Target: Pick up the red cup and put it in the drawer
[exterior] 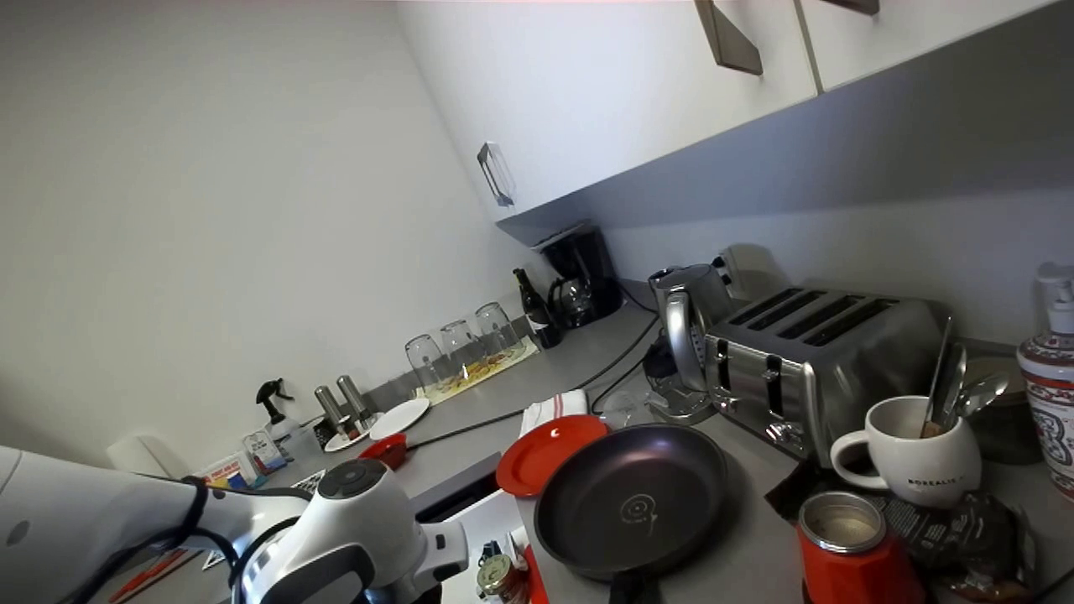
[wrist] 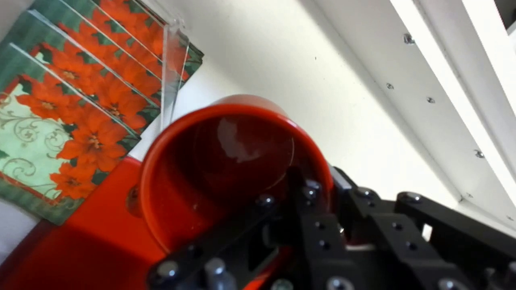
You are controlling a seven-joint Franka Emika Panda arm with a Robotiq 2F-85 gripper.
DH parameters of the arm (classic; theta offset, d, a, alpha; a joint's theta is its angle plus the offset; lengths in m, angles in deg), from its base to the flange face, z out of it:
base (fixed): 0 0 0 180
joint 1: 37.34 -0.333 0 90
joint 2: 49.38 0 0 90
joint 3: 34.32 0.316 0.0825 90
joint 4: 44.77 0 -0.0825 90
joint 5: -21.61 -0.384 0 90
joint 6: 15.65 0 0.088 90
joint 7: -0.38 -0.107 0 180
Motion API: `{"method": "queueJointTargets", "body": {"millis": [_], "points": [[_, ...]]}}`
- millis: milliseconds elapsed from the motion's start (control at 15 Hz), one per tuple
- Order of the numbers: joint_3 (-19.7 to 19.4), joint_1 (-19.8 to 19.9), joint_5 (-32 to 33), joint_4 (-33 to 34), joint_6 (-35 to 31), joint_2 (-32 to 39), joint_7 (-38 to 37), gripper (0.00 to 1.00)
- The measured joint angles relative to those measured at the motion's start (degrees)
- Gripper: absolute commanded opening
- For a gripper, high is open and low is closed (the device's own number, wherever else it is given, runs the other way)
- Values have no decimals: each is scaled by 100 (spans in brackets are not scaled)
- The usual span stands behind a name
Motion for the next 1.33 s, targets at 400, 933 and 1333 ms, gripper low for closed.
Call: {"method": "queueJointTargets", "body": {"millis": [400, 933, 1333], "points": [[36, -5, -59, -3, -1033, 618, -695, 5], [-952, -820, 1354, -8, -1419, 961, -2655, 5], [-1200, -1144, 1670, 11, -1307, 978, -3287, 5]]}}
